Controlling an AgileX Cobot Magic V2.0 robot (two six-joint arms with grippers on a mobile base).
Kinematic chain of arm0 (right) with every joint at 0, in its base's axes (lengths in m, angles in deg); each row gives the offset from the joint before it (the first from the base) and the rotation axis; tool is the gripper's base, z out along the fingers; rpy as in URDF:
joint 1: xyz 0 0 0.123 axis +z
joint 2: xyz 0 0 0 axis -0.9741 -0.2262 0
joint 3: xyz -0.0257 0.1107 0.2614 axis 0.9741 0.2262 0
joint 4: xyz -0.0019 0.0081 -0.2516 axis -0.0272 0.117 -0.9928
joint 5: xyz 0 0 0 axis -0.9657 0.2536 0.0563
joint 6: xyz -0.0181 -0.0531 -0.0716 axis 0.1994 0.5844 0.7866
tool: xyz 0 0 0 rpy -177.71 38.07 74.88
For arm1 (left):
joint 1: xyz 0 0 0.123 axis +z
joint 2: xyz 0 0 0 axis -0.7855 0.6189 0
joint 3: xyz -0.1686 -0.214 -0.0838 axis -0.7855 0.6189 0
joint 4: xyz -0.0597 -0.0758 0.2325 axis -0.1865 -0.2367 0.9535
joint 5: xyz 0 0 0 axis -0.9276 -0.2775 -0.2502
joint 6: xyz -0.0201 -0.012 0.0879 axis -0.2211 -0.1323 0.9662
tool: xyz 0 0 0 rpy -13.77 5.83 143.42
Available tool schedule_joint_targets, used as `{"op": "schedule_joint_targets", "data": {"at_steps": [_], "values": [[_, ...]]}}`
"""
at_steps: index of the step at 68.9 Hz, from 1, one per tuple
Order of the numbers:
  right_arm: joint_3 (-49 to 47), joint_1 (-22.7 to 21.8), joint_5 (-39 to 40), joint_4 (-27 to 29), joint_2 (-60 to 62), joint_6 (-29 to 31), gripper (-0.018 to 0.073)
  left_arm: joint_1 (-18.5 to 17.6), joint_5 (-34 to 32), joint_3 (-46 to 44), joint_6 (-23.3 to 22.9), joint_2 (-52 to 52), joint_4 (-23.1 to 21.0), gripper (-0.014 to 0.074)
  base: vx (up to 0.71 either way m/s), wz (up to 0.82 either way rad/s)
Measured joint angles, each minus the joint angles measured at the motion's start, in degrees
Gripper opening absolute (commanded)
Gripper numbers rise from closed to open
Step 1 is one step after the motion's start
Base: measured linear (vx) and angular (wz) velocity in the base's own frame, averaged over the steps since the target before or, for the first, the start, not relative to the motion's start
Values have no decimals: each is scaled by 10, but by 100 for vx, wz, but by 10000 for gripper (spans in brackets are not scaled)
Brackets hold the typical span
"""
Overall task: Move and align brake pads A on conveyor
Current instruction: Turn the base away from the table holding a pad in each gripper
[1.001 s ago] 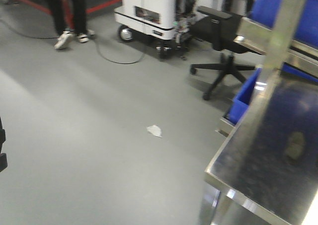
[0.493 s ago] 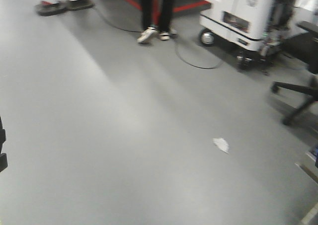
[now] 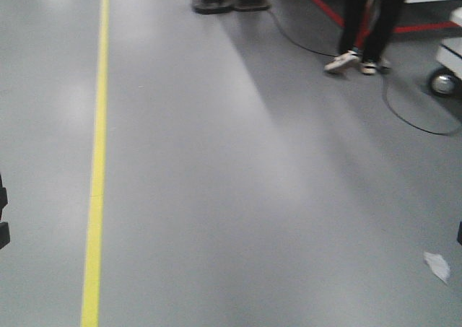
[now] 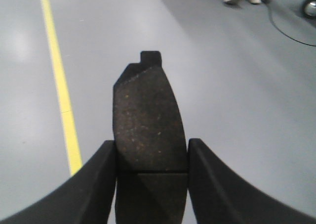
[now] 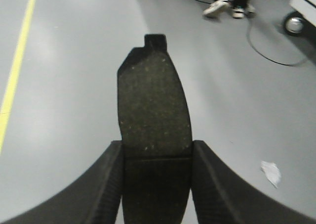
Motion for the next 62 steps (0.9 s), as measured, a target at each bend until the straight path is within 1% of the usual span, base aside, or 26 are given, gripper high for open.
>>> {"op": "schedule_joint_targets", "data": {"at_steps": [15,27,44,62], "values": [[0,0,0,0,0,0,25,0,0,0,0,0,0,83,11,56],[0,0,0,0,0,0,25,0,1,0,0,0,0,83,16,37],[0,0,0,0,0,0,25,0,1,0,0,0,0,83,26,20],[0,0,0,0,0,0,25,0,1,0,0,0,0,83,39,7]]}}
